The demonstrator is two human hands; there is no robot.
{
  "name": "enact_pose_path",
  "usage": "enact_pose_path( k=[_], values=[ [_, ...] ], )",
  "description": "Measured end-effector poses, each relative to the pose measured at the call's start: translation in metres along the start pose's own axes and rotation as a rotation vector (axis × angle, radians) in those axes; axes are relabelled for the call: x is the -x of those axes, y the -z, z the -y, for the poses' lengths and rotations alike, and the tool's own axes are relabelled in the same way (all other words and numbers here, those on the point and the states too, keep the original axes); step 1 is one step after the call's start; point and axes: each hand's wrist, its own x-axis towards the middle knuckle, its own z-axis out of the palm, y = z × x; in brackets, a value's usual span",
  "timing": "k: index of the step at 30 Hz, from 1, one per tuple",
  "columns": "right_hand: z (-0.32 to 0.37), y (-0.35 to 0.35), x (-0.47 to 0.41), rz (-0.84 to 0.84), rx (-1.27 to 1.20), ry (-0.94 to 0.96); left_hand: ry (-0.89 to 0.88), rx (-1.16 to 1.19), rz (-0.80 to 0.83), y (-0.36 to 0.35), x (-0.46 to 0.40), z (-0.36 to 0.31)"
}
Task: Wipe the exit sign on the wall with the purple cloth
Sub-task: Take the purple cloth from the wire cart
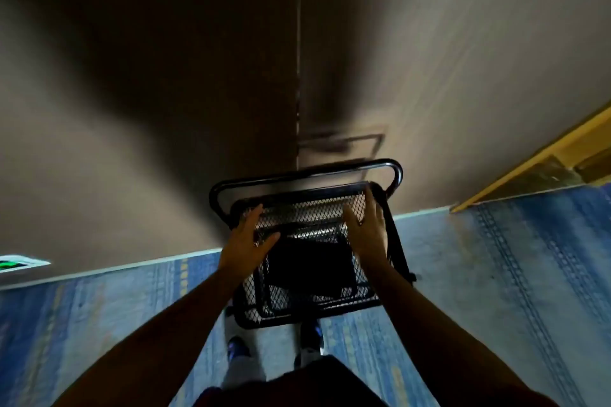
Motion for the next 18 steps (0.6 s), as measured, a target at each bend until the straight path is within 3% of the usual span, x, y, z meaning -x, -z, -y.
enact_pose_path(
  k=[4,13,18],
  values=[
    [-0.027,-0.011,0.022,0.072,-0.016,-0.185,0.273,0.195,0.059,-0.018,-0.003,0.011],
    [-0.055,-0.037,0.042,0.202,0.094,-0.332,0.428,0.263,0.185,-0.041,-0.004,0.03],
    [-0.058,-0.045,0.039,0.213,0.093,-0.389,0.445,0.257,0.163,-0.049,-0.007,0.029]
  ],
)
